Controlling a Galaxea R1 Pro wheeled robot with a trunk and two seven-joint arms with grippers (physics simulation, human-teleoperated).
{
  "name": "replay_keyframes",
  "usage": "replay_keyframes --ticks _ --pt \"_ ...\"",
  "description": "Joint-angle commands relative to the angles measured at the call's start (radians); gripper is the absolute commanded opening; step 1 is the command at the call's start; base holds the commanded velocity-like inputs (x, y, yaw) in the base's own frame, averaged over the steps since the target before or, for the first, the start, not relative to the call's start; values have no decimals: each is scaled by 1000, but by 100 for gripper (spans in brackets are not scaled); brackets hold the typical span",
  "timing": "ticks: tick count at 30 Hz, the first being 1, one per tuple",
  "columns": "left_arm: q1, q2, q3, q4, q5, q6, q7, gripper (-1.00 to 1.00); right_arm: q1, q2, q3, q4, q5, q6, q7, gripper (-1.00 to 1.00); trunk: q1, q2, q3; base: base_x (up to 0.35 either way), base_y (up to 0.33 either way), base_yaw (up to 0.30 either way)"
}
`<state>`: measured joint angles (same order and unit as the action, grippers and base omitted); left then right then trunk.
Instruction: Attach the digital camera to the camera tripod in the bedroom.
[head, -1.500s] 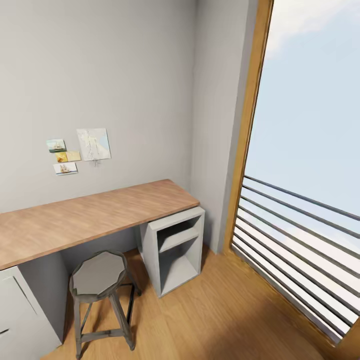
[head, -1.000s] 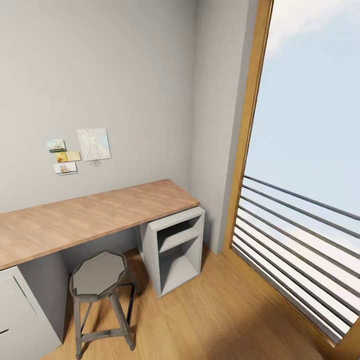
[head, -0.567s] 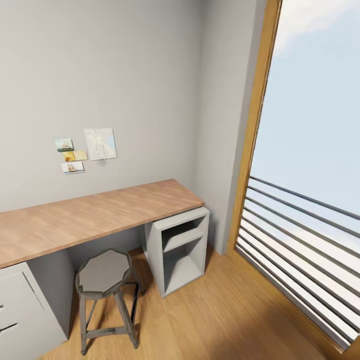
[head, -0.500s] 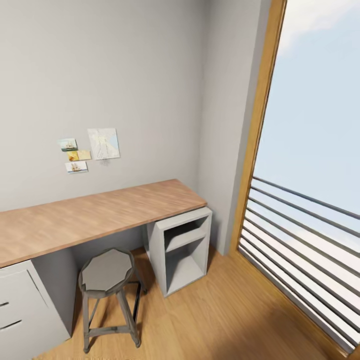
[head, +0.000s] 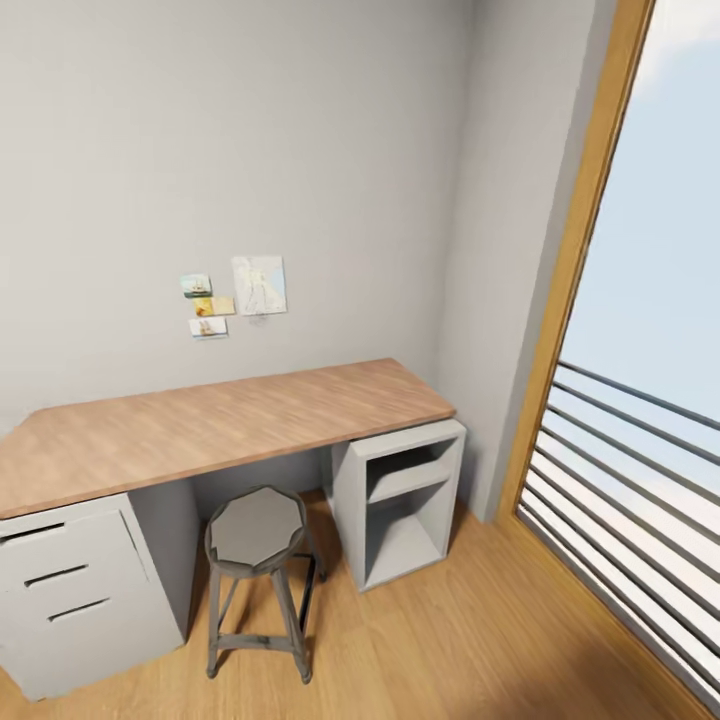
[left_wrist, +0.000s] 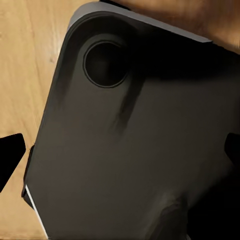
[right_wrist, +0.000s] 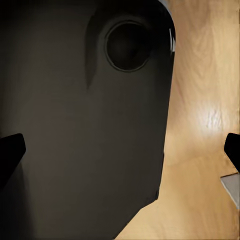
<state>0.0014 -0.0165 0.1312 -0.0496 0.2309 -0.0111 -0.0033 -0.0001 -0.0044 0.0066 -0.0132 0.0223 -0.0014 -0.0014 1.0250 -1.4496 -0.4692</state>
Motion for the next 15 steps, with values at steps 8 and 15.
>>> replay_keyframes --ticks 8,15 --pt "0 1 25 -3 12 -2 4 100 0 10 -3 -102 192 11 2 100 0 0 -1 0 0 280" --pt "0 2 80 -4 14 -2 5 100 0 6 -3 -110 274 2 5 100 0 0 -1 0 0 280"
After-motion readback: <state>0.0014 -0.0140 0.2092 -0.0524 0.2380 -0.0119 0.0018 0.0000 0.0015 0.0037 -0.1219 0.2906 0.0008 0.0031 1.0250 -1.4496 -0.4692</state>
